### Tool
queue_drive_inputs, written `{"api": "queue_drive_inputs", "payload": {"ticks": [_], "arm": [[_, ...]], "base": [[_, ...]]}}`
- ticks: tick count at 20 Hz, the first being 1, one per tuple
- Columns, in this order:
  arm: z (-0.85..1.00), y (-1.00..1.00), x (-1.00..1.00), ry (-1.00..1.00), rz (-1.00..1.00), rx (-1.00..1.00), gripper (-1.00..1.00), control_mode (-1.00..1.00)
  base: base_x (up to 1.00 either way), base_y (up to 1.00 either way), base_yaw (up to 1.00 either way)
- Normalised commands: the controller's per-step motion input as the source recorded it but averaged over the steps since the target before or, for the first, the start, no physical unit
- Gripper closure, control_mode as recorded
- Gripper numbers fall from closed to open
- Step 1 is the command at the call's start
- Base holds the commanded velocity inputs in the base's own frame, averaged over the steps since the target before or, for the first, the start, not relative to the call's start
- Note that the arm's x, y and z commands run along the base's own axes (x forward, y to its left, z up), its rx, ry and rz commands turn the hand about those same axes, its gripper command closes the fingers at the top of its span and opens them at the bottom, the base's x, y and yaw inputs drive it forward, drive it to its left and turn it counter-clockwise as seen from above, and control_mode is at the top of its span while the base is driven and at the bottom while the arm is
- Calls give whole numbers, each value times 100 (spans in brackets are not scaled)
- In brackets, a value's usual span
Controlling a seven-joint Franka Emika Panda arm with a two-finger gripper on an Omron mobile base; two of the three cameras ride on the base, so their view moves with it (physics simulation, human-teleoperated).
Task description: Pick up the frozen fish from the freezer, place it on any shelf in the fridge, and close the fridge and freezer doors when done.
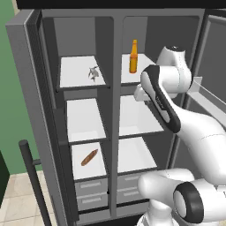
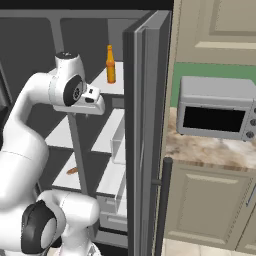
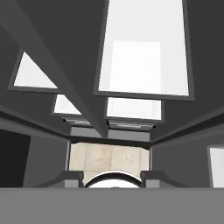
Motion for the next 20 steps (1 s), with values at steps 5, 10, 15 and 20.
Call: {"api": "queue_drive_inputs", "payload": {"ticks": [5,10,15,20], "arm": [[0,-1,-19,-9,0,0,-100,-100],[0,0,-51,-30,0,0,-100,-100],[0,-1,-52,-26,0,0,-100,-100],[0,-12,-53,-23,0,0,-100,-100]], "base": [[0,0,0],[0,0,0],[0,0,0],[0,0,0]]}}
